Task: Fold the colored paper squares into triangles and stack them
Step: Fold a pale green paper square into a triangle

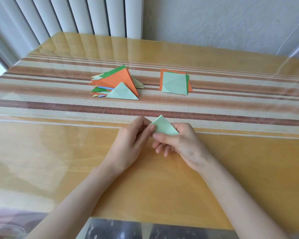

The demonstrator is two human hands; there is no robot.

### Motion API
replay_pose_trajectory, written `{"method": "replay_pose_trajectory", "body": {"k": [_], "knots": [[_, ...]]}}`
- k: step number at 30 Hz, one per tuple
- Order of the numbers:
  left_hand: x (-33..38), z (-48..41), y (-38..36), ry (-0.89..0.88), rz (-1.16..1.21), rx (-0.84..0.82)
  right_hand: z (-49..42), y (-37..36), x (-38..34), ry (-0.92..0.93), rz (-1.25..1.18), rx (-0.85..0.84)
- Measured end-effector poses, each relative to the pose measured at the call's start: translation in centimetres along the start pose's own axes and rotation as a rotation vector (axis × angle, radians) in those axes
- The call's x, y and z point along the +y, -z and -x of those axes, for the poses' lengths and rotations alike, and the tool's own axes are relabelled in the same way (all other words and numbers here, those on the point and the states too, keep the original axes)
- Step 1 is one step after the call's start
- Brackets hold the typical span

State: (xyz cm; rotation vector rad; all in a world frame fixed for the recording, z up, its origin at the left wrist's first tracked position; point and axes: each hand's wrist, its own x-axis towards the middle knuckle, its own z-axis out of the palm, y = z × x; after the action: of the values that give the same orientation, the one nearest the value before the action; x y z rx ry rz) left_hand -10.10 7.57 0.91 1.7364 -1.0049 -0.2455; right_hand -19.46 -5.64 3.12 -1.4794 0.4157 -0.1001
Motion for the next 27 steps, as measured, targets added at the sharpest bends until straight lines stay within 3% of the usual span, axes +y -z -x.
{"method": "replay_pose_trajectory", "body": {"k": [4, 11, 16, 19, 21, 24, 27], "knots": [[-0.4, -0.1, 0.7, 0.028, 0.008, 0.014, 0.0, 0.8, -0.4, 0.008, 0.078, 0.003], [0.0, -0.2, 1.6, 0.108, 0.155, 0.036, 0.3, 1.5, -0.6, 0.003, -0.014, 0.028], [-0.2, -0.6, 4.3, 0.213, 0.252, -0.013, -0.3, 0.9, -0.8, -0.004, 0.013, -0.036], [-0.9, -1.9, 6.9, 0.267, 0.271, 0.019, -2.0, -0.5, -2.1, 0.035, 0.105, 0.052], [-2.1, -3.2, 8.1, 0.269, 0.188, 0.128, -3.9, -1.7, -2.9, 0.076, 0.192, 0.187], [-4.0, -5.7, 8.4, 0.289, -0.128, 0.292, -7.4, -3.4, -2.9, 0.113, 0.352, 0.371], [-5.3, -7.8, 8.1, 0.359, -0.452, 0.309, -10.4, -4.0, -1.6, 0.119, 0.685, 0.508]]}}
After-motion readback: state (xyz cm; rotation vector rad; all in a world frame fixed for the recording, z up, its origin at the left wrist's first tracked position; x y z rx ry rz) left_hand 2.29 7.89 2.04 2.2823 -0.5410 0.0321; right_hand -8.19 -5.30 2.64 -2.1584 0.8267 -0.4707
